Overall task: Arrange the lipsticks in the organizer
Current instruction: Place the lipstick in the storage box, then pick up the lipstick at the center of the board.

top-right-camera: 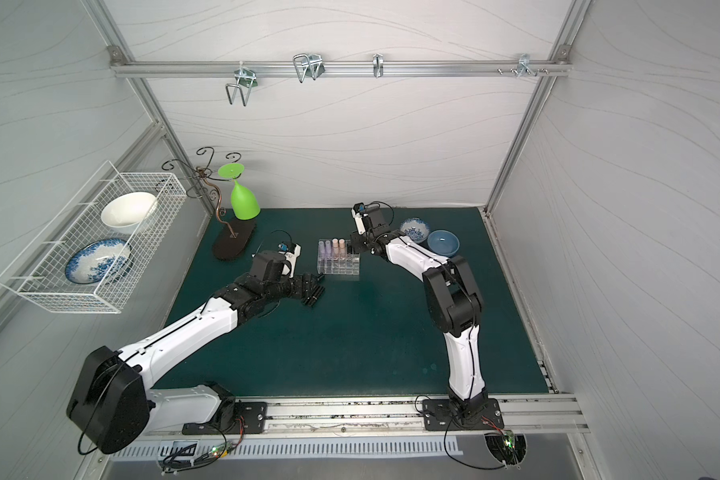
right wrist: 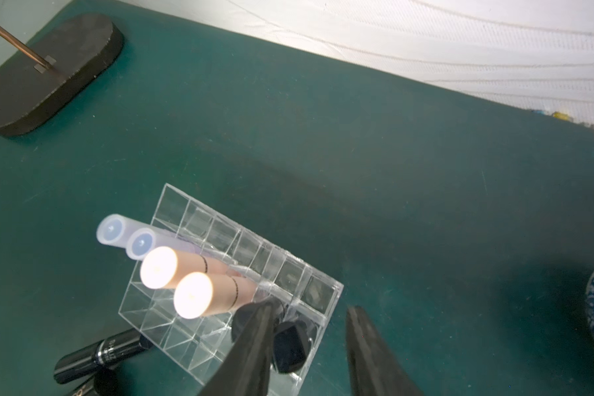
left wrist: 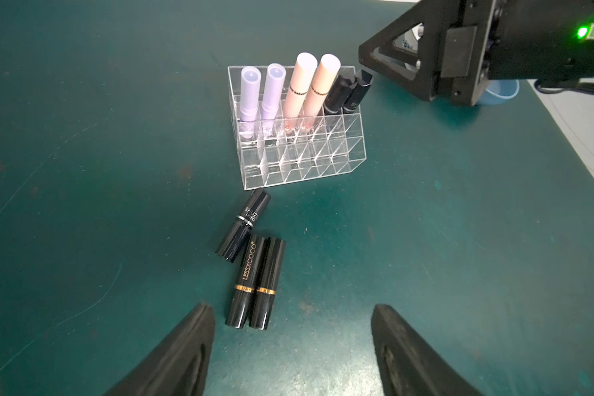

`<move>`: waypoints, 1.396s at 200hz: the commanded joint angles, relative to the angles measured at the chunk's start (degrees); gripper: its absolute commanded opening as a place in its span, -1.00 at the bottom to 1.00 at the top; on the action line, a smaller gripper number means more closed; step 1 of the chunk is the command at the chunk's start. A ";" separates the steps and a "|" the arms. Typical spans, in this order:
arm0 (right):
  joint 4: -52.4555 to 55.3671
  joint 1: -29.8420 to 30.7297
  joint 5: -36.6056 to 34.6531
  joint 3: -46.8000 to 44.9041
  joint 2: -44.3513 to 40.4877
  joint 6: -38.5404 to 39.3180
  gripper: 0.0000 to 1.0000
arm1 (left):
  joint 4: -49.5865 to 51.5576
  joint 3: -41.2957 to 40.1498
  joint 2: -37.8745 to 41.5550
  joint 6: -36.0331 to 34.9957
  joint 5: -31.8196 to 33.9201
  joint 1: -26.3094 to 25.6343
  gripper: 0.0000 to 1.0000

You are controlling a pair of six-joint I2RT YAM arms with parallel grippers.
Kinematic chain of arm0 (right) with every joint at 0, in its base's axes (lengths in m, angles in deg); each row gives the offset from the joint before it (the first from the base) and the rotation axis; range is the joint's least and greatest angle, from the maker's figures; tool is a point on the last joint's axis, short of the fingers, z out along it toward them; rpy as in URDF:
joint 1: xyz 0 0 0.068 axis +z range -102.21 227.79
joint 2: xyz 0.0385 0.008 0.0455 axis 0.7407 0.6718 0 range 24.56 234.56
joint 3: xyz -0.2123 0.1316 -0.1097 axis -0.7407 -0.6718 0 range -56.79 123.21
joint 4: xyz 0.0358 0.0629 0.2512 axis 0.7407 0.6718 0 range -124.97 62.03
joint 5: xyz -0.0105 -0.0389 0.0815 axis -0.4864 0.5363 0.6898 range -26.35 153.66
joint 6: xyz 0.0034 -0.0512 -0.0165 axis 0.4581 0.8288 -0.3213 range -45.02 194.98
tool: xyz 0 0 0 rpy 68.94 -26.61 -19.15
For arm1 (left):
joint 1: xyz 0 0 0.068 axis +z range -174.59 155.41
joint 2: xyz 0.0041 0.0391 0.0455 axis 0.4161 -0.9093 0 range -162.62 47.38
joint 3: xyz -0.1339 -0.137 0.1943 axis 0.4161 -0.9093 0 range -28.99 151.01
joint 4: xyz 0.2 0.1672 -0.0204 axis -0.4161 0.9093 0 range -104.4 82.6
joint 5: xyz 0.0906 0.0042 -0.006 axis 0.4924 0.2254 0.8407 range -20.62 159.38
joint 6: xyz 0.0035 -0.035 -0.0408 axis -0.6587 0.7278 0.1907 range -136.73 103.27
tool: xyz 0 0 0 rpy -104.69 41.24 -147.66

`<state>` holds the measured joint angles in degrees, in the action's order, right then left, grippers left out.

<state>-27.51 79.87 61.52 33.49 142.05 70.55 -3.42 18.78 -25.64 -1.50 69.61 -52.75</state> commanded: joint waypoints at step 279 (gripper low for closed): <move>5.78 0.05 5.00 -38.78 -57.15 -9.64 -0.06 | 2.65 18.81 -34.83 -7.96 -8.19 9.17 0.12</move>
<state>-22.39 79.93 65.24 -4.85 85.55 61.90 -0.84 34.47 -58.99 -8.48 60.21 -44.23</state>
